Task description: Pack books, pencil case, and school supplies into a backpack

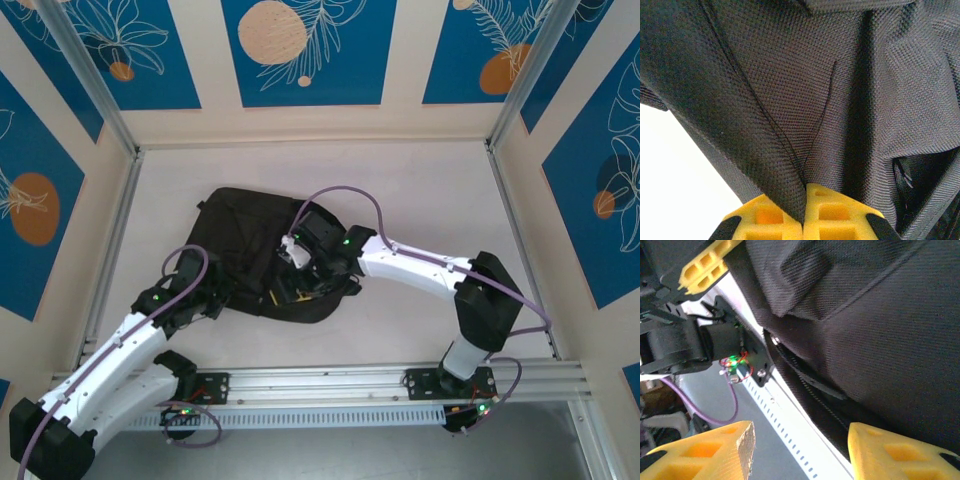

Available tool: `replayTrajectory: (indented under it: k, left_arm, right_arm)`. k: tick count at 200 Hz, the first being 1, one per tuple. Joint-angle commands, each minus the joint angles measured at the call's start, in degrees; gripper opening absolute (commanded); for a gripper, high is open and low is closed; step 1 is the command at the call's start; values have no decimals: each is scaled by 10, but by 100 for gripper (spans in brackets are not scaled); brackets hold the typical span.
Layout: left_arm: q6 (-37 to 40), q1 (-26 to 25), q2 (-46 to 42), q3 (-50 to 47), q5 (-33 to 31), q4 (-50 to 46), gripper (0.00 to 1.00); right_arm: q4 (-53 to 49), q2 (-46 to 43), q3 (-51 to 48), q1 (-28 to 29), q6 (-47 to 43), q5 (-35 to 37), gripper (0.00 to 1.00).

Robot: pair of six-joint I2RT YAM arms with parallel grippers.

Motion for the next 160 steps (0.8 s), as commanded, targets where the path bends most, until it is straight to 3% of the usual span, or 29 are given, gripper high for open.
replayTrajectory:
  k: [1, 45, 123, 160]
  left_arm:
    - [-9, 4, -8, 18, 14, 22, 0]
    - [-4, 4, -11, 26, 18, 18, 0]
    - [3, 5, -10, 24, 21, 20, 0]
    - [6, 5, -13, 22, 21, 19, 0]
  right_arm:
    - [-4, 29, 26, 0, -8, -61, 53]
    - [-30, 69, 58, 2, -25, -25, 56]
    - [39, 103, 94, 0, -15, -126, 54]
    - [62, 102, 88, -8, -5, -145, 48]
